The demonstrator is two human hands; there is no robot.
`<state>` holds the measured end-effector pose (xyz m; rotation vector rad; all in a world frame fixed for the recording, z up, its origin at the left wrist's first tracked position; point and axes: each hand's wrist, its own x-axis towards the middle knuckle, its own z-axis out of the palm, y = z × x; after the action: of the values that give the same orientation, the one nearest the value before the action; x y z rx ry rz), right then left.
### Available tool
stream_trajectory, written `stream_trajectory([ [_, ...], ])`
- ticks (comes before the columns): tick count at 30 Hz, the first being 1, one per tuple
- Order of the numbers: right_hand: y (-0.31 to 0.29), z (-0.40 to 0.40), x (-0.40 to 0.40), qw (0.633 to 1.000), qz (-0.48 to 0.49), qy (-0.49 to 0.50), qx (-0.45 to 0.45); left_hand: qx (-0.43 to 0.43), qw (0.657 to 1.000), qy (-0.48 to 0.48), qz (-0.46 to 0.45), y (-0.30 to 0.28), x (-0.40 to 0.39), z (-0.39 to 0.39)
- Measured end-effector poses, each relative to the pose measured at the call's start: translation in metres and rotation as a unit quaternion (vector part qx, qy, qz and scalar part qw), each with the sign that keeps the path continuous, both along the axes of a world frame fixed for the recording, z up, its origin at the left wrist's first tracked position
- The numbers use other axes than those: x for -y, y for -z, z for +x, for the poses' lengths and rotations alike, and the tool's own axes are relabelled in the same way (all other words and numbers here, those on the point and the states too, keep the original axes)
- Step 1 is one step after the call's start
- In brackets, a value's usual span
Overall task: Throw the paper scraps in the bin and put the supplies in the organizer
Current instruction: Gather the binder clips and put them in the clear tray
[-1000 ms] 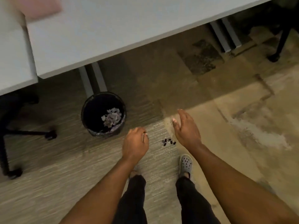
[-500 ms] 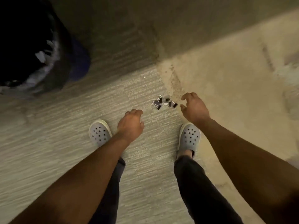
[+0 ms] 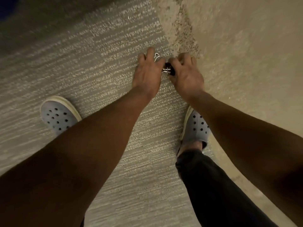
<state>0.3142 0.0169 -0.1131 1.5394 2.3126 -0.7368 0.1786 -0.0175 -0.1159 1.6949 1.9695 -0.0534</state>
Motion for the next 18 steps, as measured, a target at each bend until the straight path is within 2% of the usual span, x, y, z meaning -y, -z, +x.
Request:
stream_trajectory([
  [3,0.002,-0.001,0.003,0.999,0.007,0.007,-0.048,0.02,1.0,-0.006,0.021,0.003,0.002,-0.001],
  [6,0.002,0.001,0.002,0.999,0.01,0.005,-0.05,0.044,0.999,-0.017,0.024,0.003,0.006,-0.006],
  [9,-0.001,0.002,-0.002,0.998,-0.02,0.033,-0.055,0.103,0.993,-0.053,0.035,-0.003,0.005,-0.013],
  [11,-0.002,0.005,-0.005,0.993,-0.028,0.086,-0.079,0.17,0.977,-0.121,0.043,-0.008,0.002,-0.021],
  [13,-0.003,0.01,-0.008,0.972,-0.051,0.191,-0.124,0.262,0.935,-0.238,0.008,-0.014,-0.002,-0.032],
  [14,-0.004,0.014,-0.01,0.951,-0.085,0.253,-0.154,0.309,0.901,-0.304,-0.027,-0.018,-0.004,-0.038],
  [16,-0.011,0.023,-0.012,0.88,-0.2,0.363,-0.234,0.414,0.804,-0.419,-0.084,-0.026,-0.004,-0.05],
  [18,-0.021,0.032,-0.011,0.81,-0.285,0.406,-0.313,0.504,0.704,-0.489,-0.107,-0.034,-0.001,-0.059],
])
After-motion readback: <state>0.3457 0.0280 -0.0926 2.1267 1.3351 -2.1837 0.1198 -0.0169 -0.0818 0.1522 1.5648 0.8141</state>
